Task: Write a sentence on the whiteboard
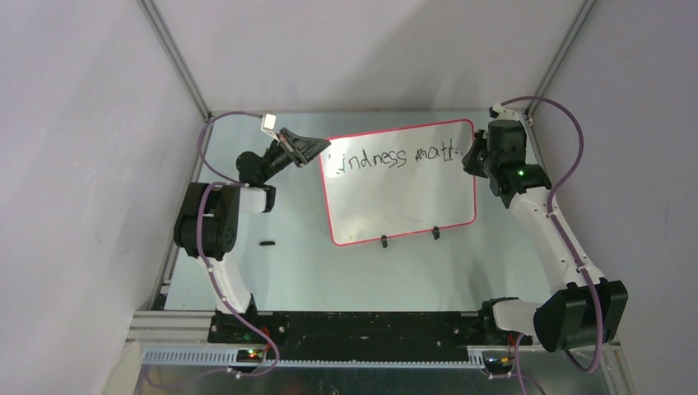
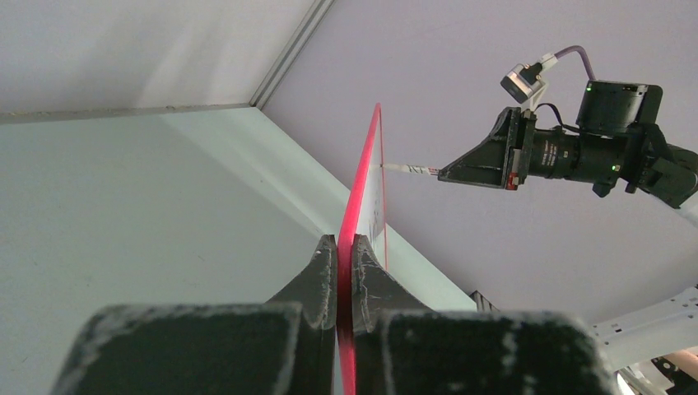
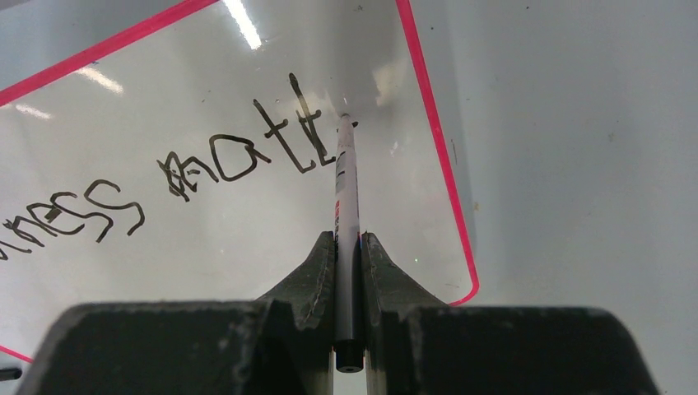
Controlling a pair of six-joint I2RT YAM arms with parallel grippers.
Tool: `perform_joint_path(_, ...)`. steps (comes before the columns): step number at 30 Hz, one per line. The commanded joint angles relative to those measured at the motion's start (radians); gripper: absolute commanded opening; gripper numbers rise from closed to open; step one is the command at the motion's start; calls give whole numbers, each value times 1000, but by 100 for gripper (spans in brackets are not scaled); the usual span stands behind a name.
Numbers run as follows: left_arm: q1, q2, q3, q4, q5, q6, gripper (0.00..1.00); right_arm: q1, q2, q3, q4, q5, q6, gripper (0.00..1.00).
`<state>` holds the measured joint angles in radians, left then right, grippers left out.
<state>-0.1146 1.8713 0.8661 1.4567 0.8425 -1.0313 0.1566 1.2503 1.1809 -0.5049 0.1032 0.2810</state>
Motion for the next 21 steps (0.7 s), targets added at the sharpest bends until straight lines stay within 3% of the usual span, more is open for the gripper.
perform_joint_path(1, 16, -21, 10, 53, 18, 41, 0, -6, 3, 46, 17, 17, 9, 0)
perform_joint_path(21, 20, -23, 10, 48, 18, 45, 0, 32, 24, 50, -36, -14, -10, 0)
